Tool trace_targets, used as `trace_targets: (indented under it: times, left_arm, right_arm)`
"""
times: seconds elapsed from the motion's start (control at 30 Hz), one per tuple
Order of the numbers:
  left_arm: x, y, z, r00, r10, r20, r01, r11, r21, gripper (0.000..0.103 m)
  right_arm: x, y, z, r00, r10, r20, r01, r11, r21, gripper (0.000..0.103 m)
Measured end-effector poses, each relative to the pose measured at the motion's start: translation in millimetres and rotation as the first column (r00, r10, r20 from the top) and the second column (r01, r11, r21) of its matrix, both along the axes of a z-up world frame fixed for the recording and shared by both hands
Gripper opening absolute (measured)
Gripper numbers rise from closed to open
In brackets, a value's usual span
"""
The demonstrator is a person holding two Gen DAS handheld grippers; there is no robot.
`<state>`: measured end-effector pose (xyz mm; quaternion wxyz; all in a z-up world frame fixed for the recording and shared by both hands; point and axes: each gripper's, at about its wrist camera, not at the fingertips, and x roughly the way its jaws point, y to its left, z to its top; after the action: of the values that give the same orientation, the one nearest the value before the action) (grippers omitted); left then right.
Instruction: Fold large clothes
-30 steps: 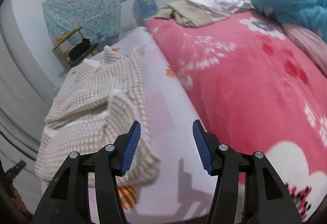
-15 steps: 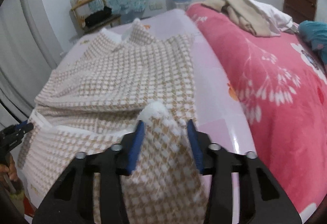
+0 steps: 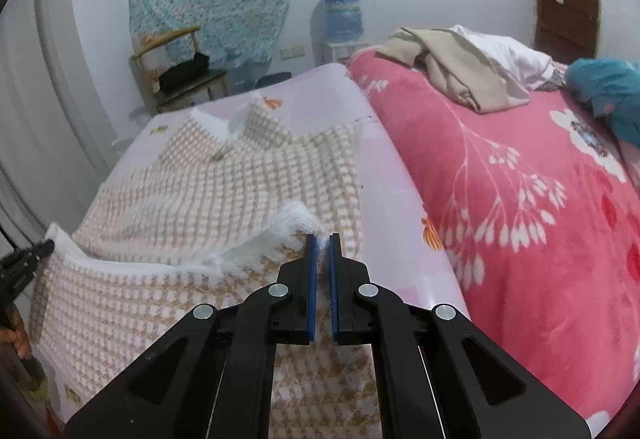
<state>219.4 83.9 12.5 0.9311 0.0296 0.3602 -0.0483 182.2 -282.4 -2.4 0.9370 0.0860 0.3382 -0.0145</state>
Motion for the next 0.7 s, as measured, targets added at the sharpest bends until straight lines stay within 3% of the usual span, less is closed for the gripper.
trace_targets:
  times: [0.13,0.23,0.6,0.7]
  left_arm:
    - [15,11,-29,0.995,0.027,-0.091,-0.034,0.997,-0.074,0.01]
    - [8,18,-33,0.995,0.036,-0.092,-0.047,0.991,-0.124,0.01]
    - [10,19,-41,0.993,0.062,-0.1,-0.075,0.988,-0.132,0.011]
    - [9,17,-46,0.991,0.054,-0.123,-0.069,0.991,-0.116,0.013]
  right_arm:
    - [16,-10,-27,0.998,-0.015,-0.063,0.019,0.998,0.055,0.003]
    - [13,-11,-39,0.996,-0.018,-0.089,0.024,0.998,0.065,0.003]
    - [27,-19,-53,0.99,-0.01,-0.142,0.027,0.993,0.117,0.004]
    - [27,-20,-63,0.985,-0.014,-0.173,0.035,0.992,0.123,0.008]
